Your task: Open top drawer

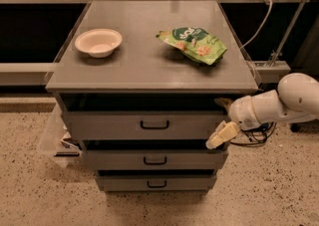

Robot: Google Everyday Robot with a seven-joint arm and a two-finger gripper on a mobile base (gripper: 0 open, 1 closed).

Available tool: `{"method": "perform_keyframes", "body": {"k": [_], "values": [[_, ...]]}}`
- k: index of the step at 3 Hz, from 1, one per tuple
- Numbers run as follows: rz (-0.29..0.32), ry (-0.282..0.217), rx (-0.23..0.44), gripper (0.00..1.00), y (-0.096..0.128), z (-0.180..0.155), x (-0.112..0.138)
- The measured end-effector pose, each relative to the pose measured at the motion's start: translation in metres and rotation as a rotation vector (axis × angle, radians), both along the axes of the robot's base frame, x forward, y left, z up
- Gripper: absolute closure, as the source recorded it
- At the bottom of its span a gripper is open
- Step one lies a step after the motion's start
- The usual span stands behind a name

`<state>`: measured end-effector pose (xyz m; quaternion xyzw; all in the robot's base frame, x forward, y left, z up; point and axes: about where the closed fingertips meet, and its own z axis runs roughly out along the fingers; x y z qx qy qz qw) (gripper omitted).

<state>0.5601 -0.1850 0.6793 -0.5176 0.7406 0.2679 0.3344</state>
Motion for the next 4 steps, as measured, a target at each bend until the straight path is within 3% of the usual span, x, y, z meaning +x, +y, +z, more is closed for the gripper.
{"method": "perform_keyframes", "body": {"k": [1,2,3,4], "values": [[0.0,0.0,0.0,0.0,0.0,0.002,0.0],[-0.017,0.083,-0.028,0.0,-0.002,0.001,-0.013],[-0.017,0.083,-0.028,0.0,-0.002,0.004,-0.013],[-0.056,0.166,-0.058,0.0,-0.004,0.013,-0.038]]}}
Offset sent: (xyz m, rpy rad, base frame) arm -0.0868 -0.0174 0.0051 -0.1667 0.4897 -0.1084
